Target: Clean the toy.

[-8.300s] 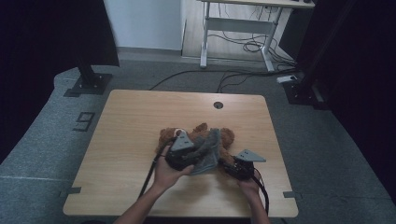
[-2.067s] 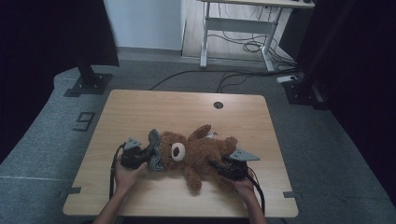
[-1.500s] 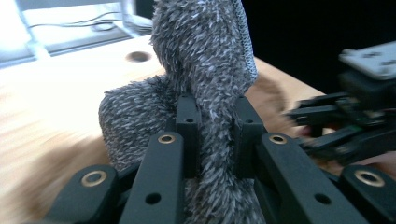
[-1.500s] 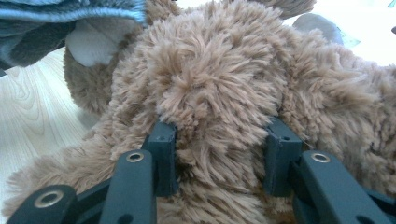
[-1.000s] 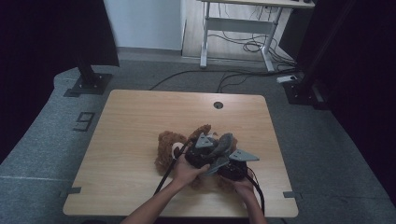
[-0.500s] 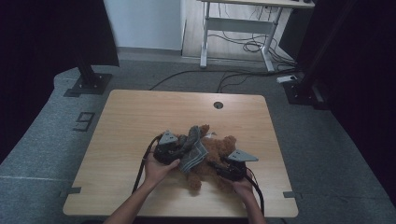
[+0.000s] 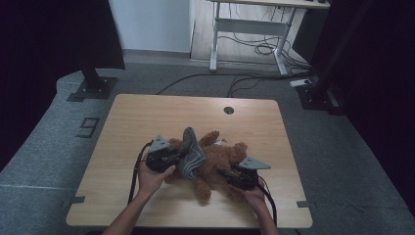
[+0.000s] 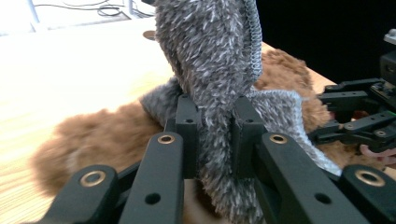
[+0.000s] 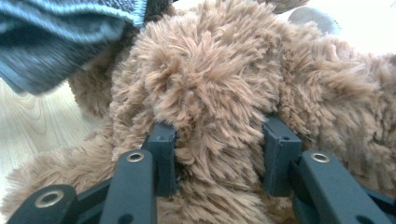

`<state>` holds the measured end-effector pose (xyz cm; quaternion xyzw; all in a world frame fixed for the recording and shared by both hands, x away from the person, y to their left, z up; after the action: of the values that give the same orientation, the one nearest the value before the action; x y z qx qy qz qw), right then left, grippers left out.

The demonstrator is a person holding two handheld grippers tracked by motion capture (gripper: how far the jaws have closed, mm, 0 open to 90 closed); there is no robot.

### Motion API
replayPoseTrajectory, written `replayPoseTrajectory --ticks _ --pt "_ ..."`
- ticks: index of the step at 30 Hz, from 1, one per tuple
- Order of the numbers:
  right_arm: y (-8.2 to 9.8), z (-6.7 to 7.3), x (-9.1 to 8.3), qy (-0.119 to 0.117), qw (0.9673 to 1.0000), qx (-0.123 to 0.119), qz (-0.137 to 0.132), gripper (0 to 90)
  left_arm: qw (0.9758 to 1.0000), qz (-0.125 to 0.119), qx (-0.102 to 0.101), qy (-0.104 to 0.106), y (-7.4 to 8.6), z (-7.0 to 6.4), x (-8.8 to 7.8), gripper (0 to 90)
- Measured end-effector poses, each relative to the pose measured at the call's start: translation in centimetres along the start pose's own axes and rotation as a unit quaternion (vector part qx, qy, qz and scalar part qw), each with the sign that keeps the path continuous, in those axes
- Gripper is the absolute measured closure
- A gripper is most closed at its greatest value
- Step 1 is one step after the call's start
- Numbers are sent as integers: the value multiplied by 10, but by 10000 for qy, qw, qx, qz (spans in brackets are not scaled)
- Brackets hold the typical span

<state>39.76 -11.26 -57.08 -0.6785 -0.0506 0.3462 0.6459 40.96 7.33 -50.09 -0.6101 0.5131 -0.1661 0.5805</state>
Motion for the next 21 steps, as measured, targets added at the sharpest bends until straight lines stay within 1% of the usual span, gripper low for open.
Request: replayPoseTrajectory --ticks 1,4,7,11,14,16,19,21 --pt "0 0 0 1 10000 -4 5 558 10000 -26 -64 -9 1 3 -4 768" --pt "0 0 0 2 10000 3 -2 558 9998 -61 -143 -112 4 13 -14 770" --pt "0 -1 0 0 10000 22 -4 558 9990 -66 -266 -340 12 28 -25 771" --pt "0 -1 0 -8 10000 34 -1 558 9981 -24 -491 -372 26 42 -31 771" --pt "0 -1 0 -1 10000 40 -2 558 9972 -3 -587 -463 32 51 -37 771" --pt "0 -1 0 4 10000 45 -5 558 9967 18 -628 -506 36 54 -39 771" --pt "0 -1 0 -2 10000 57 -12 558 9957 92 -666 -642 43 62 -43 771" --pt "0 -2 0 -7 10000 74 -14 558 9947 142 -733 -703 48 67 -44 771"
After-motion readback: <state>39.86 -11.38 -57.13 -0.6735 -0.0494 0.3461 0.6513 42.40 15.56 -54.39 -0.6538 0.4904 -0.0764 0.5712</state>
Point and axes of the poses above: each handheld gripper's, and its own axes: x roughly forward along the jaws, y roughly out of its underside, z roughly to its left, the point moved 10 cm from there along x, roughly forward along the jaws, and after that the axes turned 14 degrees about y, right-handed, at the moved point
